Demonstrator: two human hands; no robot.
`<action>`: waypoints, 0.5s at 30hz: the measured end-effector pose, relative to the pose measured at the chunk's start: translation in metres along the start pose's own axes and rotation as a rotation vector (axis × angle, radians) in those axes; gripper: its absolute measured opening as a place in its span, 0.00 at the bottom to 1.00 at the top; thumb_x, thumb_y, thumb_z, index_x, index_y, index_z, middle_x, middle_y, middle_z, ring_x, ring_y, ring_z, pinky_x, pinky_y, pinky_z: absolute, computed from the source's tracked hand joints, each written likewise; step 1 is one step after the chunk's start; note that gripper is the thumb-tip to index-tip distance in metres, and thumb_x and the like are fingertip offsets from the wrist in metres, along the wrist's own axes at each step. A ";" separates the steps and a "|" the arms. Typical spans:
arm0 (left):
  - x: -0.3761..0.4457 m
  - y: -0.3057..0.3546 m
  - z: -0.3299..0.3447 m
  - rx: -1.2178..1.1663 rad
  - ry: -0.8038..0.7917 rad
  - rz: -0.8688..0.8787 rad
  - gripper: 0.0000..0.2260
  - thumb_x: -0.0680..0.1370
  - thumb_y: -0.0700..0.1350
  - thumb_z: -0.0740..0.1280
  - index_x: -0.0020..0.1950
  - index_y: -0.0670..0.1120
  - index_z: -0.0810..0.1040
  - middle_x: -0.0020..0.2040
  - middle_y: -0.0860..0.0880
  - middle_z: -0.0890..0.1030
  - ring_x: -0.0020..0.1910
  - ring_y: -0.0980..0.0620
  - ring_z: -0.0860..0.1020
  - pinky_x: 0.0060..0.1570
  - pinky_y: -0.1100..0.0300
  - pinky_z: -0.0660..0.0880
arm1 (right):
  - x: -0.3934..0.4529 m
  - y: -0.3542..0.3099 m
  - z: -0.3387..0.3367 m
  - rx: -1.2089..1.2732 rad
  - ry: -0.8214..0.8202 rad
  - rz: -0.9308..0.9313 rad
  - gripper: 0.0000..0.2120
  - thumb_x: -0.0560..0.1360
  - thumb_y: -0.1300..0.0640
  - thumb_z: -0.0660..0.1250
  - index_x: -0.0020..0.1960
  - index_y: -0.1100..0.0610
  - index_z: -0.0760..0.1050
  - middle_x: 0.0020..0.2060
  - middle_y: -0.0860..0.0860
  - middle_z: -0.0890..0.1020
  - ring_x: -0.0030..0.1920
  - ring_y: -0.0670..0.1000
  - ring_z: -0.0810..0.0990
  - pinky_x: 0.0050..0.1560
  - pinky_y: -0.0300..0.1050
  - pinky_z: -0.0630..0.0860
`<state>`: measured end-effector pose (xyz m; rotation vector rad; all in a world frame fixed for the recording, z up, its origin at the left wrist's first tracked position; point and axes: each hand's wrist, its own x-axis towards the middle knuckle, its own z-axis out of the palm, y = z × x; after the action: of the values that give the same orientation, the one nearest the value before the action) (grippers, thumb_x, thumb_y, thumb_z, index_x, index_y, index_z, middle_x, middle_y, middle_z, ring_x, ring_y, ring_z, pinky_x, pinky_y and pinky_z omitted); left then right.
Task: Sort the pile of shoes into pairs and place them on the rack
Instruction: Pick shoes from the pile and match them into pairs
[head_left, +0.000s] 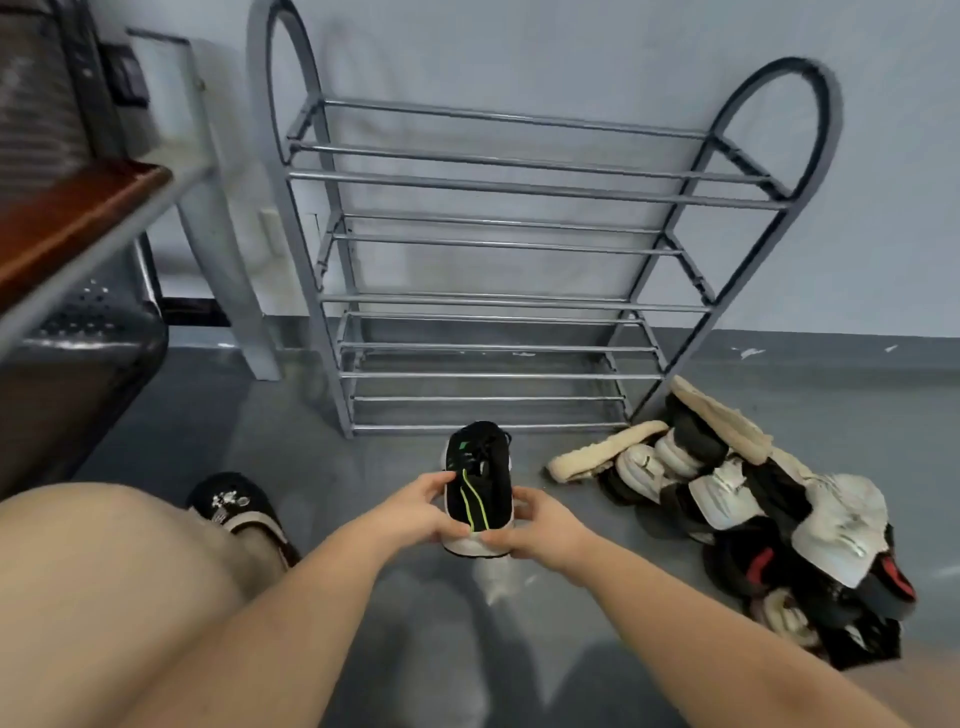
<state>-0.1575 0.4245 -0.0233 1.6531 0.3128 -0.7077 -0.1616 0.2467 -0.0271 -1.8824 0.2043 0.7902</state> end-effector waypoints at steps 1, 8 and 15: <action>0.007 -0.006 -0.003 -0.008 0.002 -0.026 0.35 0.71 0.28 0.69 0.75 0.42 0.59 0.75 0.45 0.62 0.72 0.50 0.64 0.45 0.65 0.76 | 0.007 0.002 0.004 0.015 -0.021 0.026 0.33 0.69 0.61 0.75 0.70 0.58 0.65 0.58 0.54 0.78 0.52 0.50 0.79 0.41 0.36 0.76; 0.034 -0.059 -0.022 -0.006 0.071 -0.198 0.36 0.71 0.28 0.68 0.75 0.40 0.57 0.73 0.42 0.65 0.73 0.47 0.64 0.64 0.61 0.65 | 0.058 0.026 0.038 -0.038 -0.168 0.130 0.35 0.68 0.63 0.75 0.72 0.56 0.65 0.60 0.55 0.78 0.58 0.52 0.78 0.52 0.43 0.80; 0.042 -0.079 -0.053 0.089 0.239 -0.247 0.37 0.70 0.33 0.69 0.76 0.45 0.57 0.72 0.46 0.67 0.71 0.50 0.66 0.63 0.64 0.62 | 0.094 0.017 0.087 0.076 -0.249 0.084 0.29 0.70 0.70 0.72 0.67 0.58 0.66 0.57 0.50 0.73 0.59 0.46 0.73 0.41 0.27 0.74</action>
<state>-0.1554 0.4845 -0.1083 1.8063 0.6735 -0.7154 -0.1345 0.3342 -0.1188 -1.6950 0.1557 1.0511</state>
